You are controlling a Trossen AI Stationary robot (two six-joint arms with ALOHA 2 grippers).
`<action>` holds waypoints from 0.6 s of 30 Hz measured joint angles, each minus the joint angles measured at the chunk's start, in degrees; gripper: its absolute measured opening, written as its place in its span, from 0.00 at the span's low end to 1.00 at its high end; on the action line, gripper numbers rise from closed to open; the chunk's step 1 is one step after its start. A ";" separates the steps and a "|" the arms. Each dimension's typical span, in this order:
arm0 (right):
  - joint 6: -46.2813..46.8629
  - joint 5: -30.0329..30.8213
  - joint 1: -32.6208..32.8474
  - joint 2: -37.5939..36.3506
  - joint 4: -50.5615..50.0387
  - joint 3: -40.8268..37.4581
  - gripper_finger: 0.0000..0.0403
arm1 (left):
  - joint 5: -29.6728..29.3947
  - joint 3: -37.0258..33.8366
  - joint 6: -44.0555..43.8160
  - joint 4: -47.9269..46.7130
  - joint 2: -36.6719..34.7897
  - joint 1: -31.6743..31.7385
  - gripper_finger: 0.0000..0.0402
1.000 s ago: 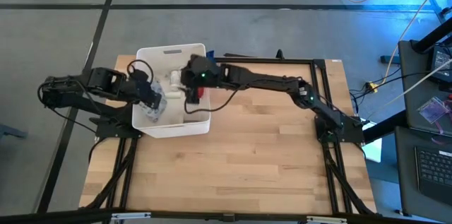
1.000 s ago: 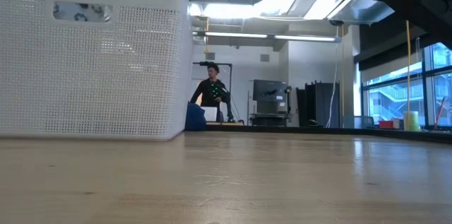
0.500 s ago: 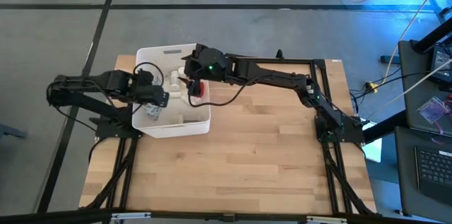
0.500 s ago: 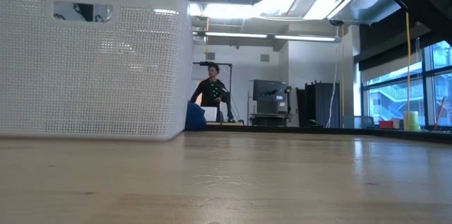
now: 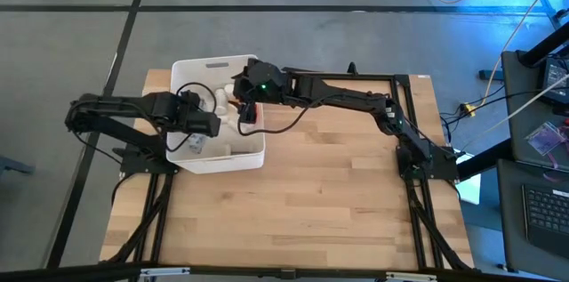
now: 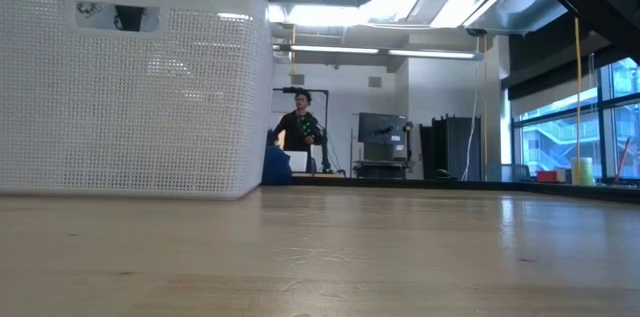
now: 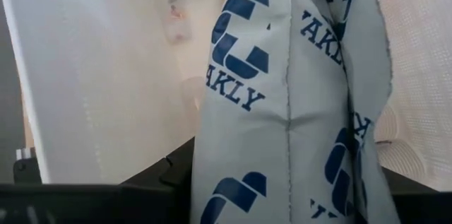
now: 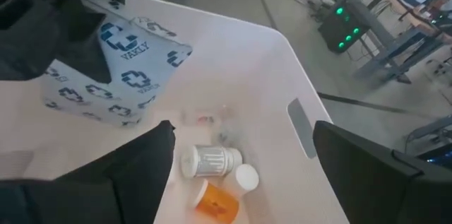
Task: Pick & place medical supplies in basket/bin
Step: Put the mailer bag into the white bin
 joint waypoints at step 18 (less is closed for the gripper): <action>-0.70 0.13 -0.02 -0.44 -4.06 0.00 0.84 | -4.52 0.00 -1.09 3.23 0.87 -0.11 0.53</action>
